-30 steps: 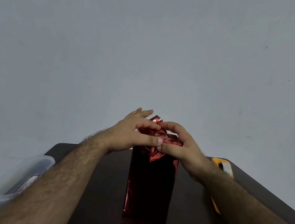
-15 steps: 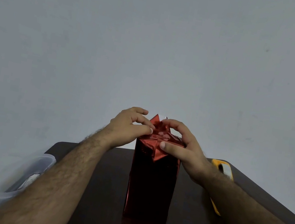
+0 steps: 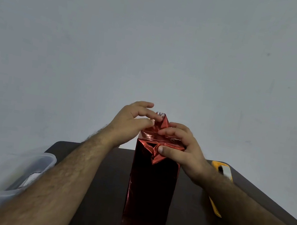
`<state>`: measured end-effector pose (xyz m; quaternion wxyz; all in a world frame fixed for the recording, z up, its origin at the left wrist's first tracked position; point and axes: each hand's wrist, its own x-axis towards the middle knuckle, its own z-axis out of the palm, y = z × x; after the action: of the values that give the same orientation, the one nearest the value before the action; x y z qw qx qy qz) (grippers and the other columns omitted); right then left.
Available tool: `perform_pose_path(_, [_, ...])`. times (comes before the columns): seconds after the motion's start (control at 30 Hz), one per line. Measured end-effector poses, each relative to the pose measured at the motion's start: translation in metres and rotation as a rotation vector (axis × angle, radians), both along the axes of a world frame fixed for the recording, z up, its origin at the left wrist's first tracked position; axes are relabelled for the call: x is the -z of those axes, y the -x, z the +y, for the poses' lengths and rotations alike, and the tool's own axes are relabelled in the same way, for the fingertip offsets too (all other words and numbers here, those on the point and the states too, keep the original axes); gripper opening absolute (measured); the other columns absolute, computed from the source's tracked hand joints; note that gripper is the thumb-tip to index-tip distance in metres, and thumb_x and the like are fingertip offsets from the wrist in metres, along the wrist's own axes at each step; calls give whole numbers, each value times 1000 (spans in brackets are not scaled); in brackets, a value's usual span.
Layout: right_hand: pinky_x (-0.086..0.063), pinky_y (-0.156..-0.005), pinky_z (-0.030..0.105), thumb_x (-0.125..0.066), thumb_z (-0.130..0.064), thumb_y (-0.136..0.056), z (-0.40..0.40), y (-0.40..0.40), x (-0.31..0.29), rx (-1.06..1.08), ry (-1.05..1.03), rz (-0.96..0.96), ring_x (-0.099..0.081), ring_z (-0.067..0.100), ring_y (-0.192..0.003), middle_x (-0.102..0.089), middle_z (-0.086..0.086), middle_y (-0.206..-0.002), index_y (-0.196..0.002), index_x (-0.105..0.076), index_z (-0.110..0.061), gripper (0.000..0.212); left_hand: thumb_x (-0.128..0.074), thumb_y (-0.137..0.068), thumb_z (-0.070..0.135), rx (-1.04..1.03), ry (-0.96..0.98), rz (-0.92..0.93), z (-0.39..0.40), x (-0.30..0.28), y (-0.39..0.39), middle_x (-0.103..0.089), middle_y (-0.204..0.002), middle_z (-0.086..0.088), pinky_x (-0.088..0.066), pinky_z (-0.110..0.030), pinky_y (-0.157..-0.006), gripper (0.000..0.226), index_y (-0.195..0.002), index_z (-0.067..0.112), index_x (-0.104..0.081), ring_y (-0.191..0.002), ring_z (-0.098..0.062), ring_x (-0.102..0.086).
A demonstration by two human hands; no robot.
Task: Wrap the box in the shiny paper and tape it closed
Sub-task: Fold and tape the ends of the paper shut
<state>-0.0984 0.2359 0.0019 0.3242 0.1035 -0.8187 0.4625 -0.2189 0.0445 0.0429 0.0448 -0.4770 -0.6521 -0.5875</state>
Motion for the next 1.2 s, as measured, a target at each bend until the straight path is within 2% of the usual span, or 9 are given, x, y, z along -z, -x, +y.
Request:
perform_pose_path(0.07, [-51,-112,39,-90,-39,-69,0,1,-1,-10,5,-19,-53,9,-137,-47,-4,-148,-120,-78,-29,53,-82,-88,27,85,10,97,-6,1,2,-53,-151,27,-34,-47,-123,16,-100,38,-86,-148,1,-42])
perform_pose_path(0.23, [-52,-106,33,-89,-27,-72,-1,0,-2,-3,-14,2,-59,10,-129,-53,-2,-141,-118,-77,-24,47,-94,-77,40,102,242,160,-8,5,-2,-39,-162,30,-12,-50,-132,33,-107,48,-83,-159,7,-6])
perform_pose_path(0.57, [-50,-113,52,-90,-36,-71,9,6,0,-36,33,-50,-58,18,-135,-53,-2,-147,-138,-64,-37,73,-86,-71,66,89,365,81,-6,14,5,-8,-177,17,3,-55,-131,56,-124,63,-70,-159,-2,22])
perform_pose_path(0.7, [-54,-108,55,-94,-25,-67,13,5,3,-153,161,-135,-63,31,-131,-54,12,-150,-148,-52,-38,92,-81,-63,75,91,355,60,-3,20,10,-8,-178,17,7,-56,-131,64,-125,64,-69,-158,-5,28])
perform_pose_path(0.77, [-57,-103,49,-92,-38,-70,16,-2,8,-128,198,-136,-66,31,-126,-60,14,-142,-149,-49,-42,90,-82,-63,75,99,339,57,0,23,10,-12,-178,17,9,-56,-131,65,-125,62,-70,-159,-6,26])
perform_pose_path(0.9, [-56,-93,36,-55,-88,-78,20,-14,18,218,172,12,-67,17,-116,-64,-2,-133,-136,-61,-35,79,-80,-63,76,80,310,52,5,25,5,-18,-177,14,7,-59,-131,66,-126,58,-72,-161,-7,21])
perform_pose_path(1.03, [-53,-97,38,-55,-61,-100,46,-30,22,702,105,133,-62,7,-105,-65,-8,-124,-115,-73,-28,40,-69,-63,90,-50,313,155,12,28,2,-22,-177,12,7,-66,-128,70,-127,63,-68,-163,-11,16])
perform_pose_path(1.13, [-55,-95,43,-56,-49,-103,77,-52,22,1096,-192,-164,-62,24,-112,-66,7,-129,-124,-72,-20,40,-60,-62,97,-133,339,270,15,29,-1,-19,-177,12,10,-66,-127,73,-128,65,-67,-163,-9,16])
perform_pose_path(1.2, [-56,-95,47,-56,-52,-98,91,-65,19,1260,-226,-482,-60,35,-113,-66,11,-125,-117,-72,-15,45,-59,-63,97,-143,335,295,15,29,-3,-14,-178,12,16,-63,-127,74,-127,63,-68,-161,-5,19])
